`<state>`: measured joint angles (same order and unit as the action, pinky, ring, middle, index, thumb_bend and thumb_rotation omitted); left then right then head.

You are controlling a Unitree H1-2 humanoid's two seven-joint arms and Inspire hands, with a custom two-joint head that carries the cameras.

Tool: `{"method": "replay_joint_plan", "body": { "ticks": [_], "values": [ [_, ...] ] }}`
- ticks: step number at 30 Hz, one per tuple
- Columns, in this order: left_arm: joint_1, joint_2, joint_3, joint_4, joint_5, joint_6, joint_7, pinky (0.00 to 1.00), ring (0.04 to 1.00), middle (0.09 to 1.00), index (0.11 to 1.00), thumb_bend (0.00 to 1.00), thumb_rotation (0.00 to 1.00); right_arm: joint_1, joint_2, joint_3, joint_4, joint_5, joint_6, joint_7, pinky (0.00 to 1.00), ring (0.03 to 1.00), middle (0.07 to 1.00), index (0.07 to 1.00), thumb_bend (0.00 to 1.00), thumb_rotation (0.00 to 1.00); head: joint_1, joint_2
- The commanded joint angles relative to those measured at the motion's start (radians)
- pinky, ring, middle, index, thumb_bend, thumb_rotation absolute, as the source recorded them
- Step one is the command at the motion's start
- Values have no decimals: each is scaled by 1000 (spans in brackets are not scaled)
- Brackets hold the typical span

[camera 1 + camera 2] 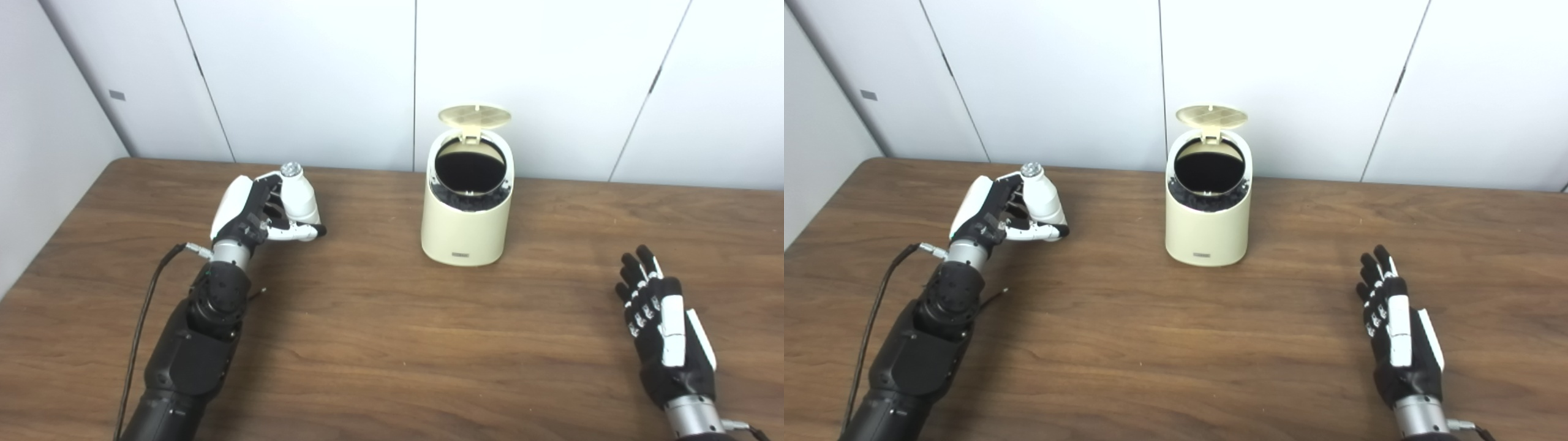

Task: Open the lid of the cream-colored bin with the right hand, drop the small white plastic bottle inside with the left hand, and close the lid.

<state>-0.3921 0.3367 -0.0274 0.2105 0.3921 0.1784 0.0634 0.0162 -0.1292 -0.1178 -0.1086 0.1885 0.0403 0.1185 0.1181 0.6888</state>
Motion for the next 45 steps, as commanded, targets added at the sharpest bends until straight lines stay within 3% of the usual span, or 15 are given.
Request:
{"method": "replay_joint_plan", "body": {
  "ticks": [1,2,5,11,22,31,37,45],
  "values": [
    [-55,9,21,-7,13,-32,49,468,537,586,620,820,12,-23,-2,3,-18,4,-27,4,999,1000,971,998,616,999,1,1],
    [-55,6,26,-2,12,-46,65,437,504,514,563,643,4,-23,-3,3,-16,2,-28,3,996,1000,969,998,627,1000,1,1],
    [-55,-4,38,18,6,-95,106,447,477,494,486,520,0,-24,-2,2,-15,5,-25,2,990,1000,969,999,626,999,3,3],
    [-64,-8,39,57,12,-156,146,398,435,492,481,503,0,-25,-2,0,-10,12,-32,7,986,1000,964,1000,626,999,2,2],
    [-58,-27,43,50,-12,-172,151,384,421,490,490,502,0,-23,0,3,-2,16,-31,2,985,1000,955,999,617,1000,-10,-18],
    [-29,-37,1,-195,49,-114,102,381,429,499,480,502,0,-18,1,7,10,15,-39,5,975,998,954,997,610,1000,-20,-37],
    [-51,-76,-30,-376,63,-29,20,354,407,495,496,501,0,-18,3,10,12,10,-39,2,963,1000,959,996,613,1000,-29,-40],
    [-108,-141,-71,-481,124,12,-21,304,375,490,514,497,0,-18,9,13,16,-9,-33,-7,961,988,942,988,613,1000,-42,-46]
  ]
}}
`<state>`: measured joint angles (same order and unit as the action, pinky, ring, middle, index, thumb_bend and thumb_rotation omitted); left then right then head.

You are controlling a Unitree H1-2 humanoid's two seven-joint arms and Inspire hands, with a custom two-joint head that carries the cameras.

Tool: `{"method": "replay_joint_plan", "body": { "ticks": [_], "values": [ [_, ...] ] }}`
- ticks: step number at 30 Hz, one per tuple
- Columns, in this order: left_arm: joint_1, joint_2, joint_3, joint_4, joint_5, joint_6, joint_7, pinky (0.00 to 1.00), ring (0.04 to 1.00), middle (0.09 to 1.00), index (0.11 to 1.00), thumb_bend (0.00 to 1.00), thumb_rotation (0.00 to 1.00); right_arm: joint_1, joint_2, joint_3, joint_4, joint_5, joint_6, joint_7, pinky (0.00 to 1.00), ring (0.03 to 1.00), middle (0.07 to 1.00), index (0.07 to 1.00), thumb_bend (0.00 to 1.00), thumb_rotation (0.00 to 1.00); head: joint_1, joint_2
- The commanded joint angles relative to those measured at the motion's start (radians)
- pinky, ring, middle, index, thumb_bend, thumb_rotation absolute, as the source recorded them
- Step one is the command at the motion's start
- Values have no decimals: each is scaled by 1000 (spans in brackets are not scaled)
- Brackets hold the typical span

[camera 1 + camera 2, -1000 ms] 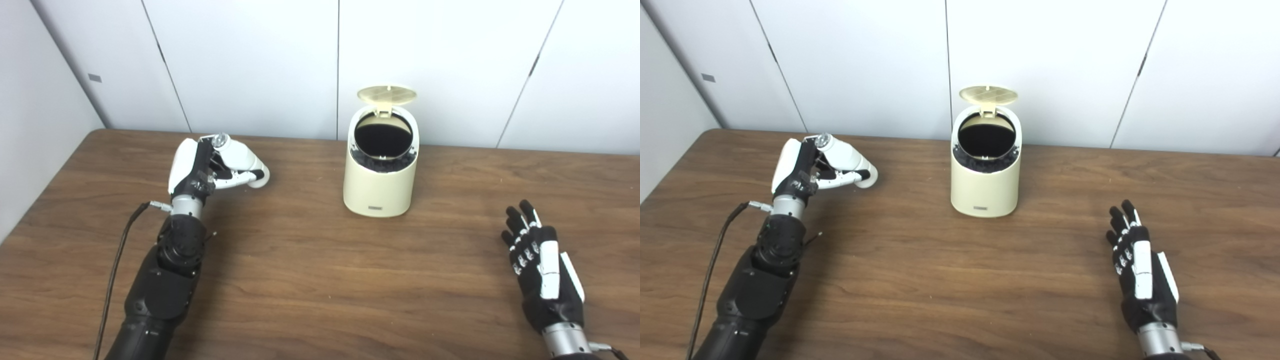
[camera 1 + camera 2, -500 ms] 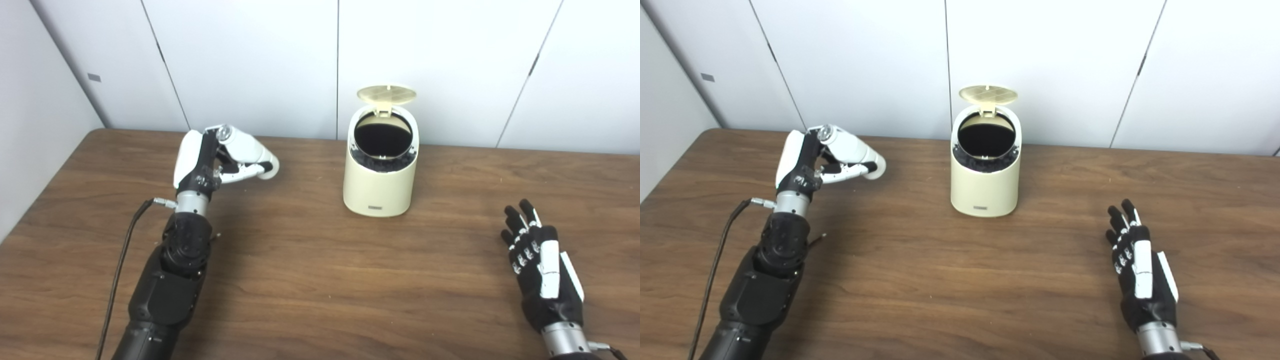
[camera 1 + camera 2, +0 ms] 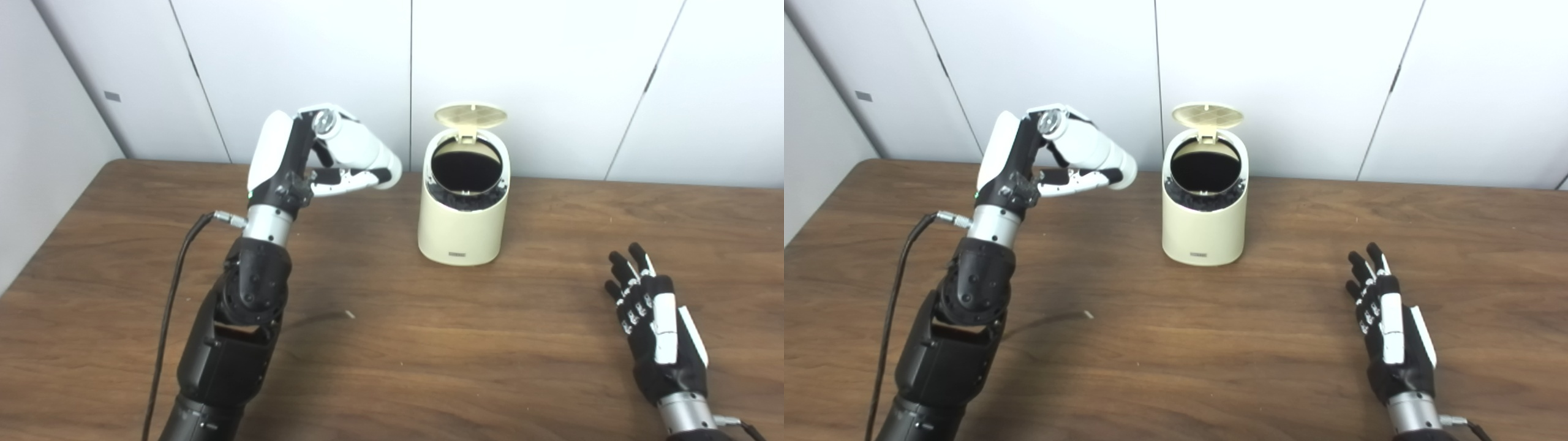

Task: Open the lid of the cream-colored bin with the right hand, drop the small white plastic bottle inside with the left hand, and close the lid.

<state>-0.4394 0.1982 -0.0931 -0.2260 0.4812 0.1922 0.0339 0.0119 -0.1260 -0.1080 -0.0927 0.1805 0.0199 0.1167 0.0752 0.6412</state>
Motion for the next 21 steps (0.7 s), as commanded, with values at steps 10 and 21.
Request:
{"method": "replay_joint_plan", "body": {
  "ticks": [10,21],
  "values": [
    [-117,-60,-63,-48,108,-21,-3,316,379,474,526,498,0,-15,17,8,2,-7,-11,-10,971,991,946,992,631,985,-16,-8],
    [-142,-82,-96,74,120,-126,27,336,385,484,506,500,0,-18,37,15,-10,-19,-9,-23,944,984,941,992,639,977,-39,-14]
  ]
}}
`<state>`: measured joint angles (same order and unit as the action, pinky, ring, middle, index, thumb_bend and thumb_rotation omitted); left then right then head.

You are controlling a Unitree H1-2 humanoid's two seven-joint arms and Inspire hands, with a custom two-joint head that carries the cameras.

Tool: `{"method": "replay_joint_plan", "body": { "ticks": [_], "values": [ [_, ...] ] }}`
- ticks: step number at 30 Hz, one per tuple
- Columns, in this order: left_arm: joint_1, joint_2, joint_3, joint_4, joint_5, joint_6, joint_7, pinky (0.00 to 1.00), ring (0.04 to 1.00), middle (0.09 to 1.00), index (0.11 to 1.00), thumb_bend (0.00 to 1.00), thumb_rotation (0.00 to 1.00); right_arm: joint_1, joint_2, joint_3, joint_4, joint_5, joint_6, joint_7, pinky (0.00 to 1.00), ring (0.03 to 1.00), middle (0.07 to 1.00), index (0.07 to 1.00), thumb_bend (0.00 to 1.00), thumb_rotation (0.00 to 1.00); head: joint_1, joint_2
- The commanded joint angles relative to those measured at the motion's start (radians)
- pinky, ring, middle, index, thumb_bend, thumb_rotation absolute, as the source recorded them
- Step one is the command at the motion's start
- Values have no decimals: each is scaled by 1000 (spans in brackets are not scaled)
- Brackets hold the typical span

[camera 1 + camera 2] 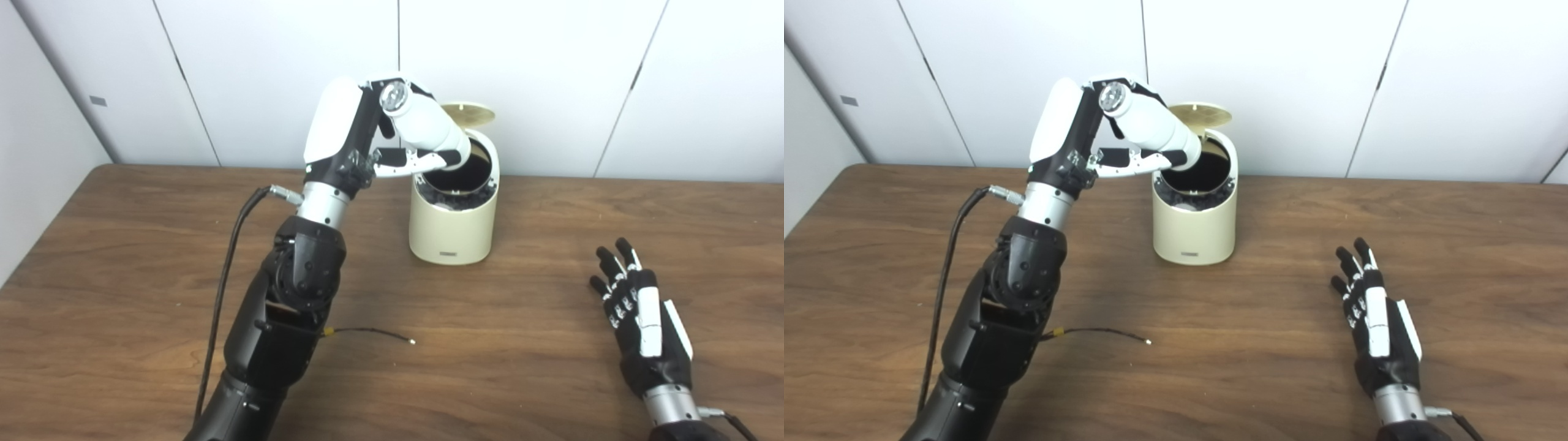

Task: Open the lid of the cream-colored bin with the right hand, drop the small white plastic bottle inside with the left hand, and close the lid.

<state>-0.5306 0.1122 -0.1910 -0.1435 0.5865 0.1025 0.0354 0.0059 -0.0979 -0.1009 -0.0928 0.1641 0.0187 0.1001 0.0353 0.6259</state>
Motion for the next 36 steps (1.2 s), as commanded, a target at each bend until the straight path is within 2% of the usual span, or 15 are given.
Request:
{"method": "replay_joint_plan", "body": {
  "ticks": [1,8,13,20,25,36],
  "values": [
    [-50,5,1,1,20,-45,29,343,388,489,503,500,0,-12,10,9,-11,-5,-7,-7,947,986,942,993,636,980,1,-1],
    [-54,21,-25,79,107,-123,79,363,394,517,494,499,0,-18,26,16,-15,-4,0,-22,949,981,938,988,619,976,-8,-1],
    [-65,18,-36,137,153,-164,127,383,406,539,482,497,0,-20,34,19,-17,-4,-7,-25,911,968,935,981,624,957,-13,-4],
    [-87,21,-54,216,200,-226,203,343,405,526,491,473,0,-25,39,27,-10,2,-8,-20,916,969,941,991,622,961,-16,-15],
    [-92,27,-84,252,260,-243,237,338,409,531,465,473,0,-30,38,41,12,-17,-14,-21,950,979,935,986,639,944,-20,-17],
    [-117,24,-111,324,312,-250,273,326,408,536,512,470,0,-32,49,44,17,-10,-12,-18,964,980,921,975,617,926,-25,-23]
  ]
}}
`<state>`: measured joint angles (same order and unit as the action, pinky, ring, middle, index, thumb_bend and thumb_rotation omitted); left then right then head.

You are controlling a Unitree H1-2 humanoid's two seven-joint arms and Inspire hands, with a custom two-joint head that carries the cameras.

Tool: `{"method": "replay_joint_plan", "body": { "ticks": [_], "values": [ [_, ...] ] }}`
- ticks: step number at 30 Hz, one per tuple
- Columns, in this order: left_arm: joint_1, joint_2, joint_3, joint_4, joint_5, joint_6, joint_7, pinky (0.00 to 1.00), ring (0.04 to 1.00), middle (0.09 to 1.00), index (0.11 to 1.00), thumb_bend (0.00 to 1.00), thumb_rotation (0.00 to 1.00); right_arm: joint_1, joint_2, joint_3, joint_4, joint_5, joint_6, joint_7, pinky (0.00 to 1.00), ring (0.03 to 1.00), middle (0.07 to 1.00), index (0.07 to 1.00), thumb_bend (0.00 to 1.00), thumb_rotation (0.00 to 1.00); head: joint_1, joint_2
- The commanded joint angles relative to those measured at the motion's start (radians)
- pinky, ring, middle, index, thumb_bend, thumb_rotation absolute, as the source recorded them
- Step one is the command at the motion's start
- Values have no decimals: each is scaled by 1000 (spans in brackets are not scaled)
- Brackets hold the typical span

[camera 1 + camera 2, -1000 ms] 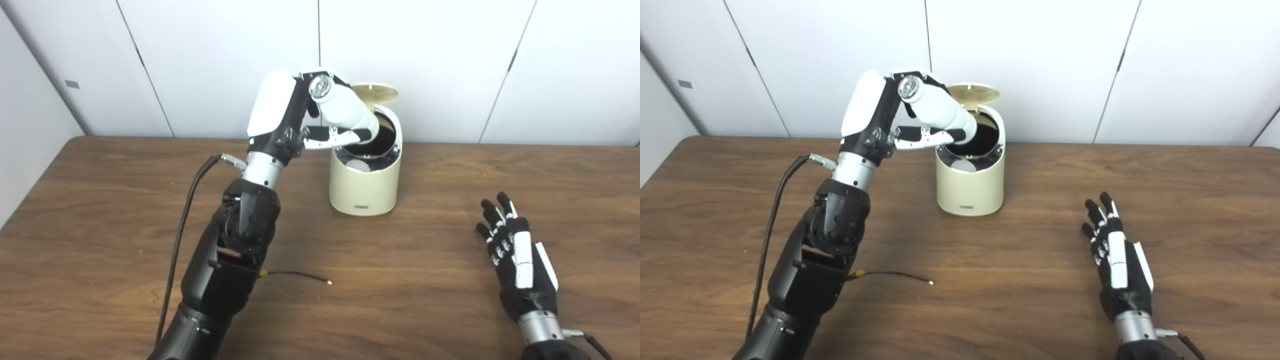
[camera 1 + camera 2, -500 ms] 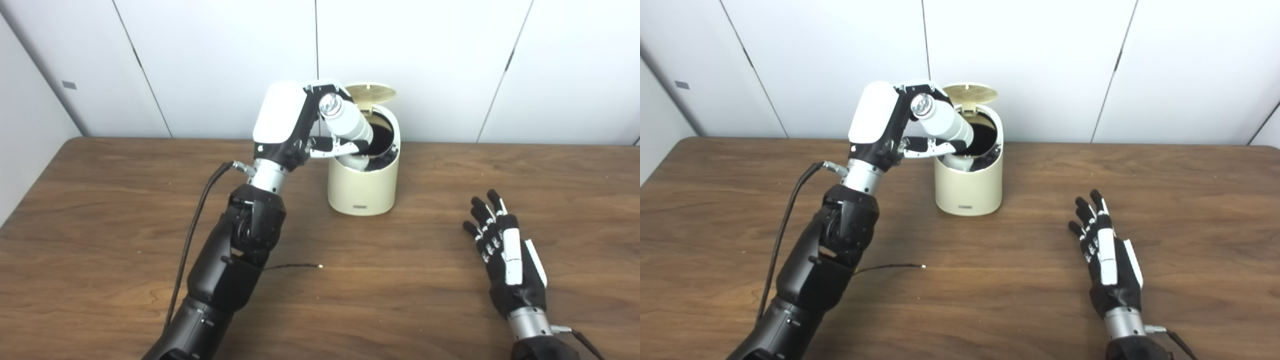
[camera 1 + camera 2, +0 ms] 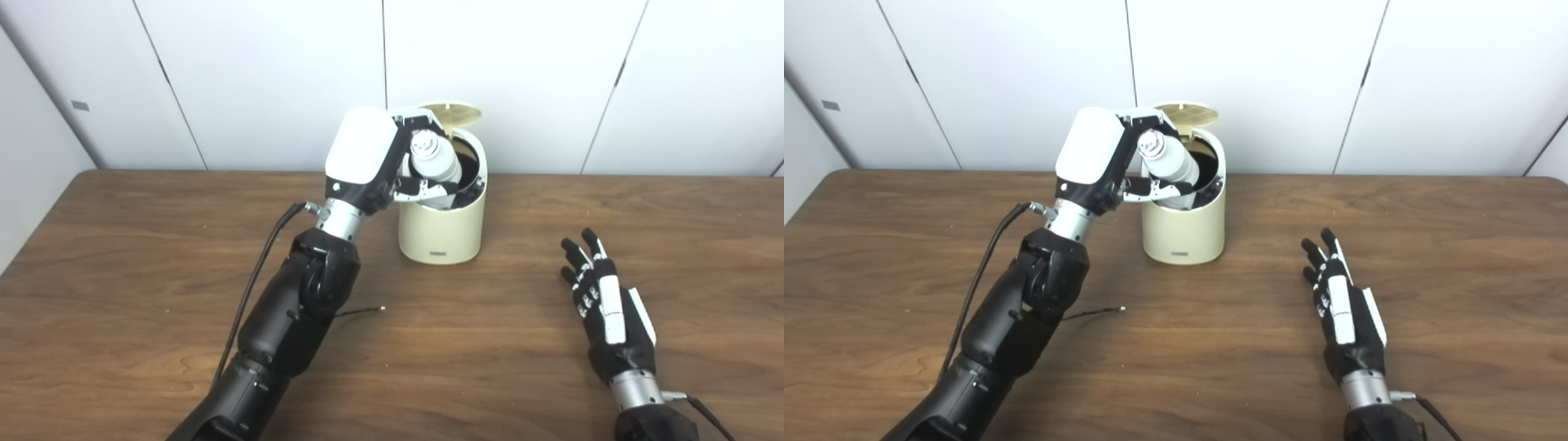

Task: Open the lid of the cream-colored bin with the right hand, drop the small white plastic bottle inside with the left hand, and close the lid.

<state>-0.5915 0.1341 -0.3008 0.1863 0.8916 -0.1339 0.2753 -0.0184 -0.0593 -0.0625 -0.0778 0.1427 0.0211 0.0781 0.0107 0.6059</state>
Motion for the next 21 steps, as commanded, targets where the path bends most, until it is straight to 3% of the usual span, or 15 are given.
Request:
{"method": "replay_joint_plan", "body": {
  "ticks": [1,12,21],
  "values": [
    [-57,2,-3,-1,10,-15,36,323,404,532,516,470,0,-7,11,6,0,11,-14,5,966,979,921,976,618,925,0,-3],
    [-71,17,-15,72,12,-51,74,382,421,511,483,477,0,-6,11,7,-3,13,-15,9,975,975,922,979,627,922,-2,-7],
    [-56,20,-14,48,-3,-32,33,354,456,504,484,479,0,-7,10,5,1,21,-16,11,986,975,918,981,640,917,0,-5]
  ]
}}
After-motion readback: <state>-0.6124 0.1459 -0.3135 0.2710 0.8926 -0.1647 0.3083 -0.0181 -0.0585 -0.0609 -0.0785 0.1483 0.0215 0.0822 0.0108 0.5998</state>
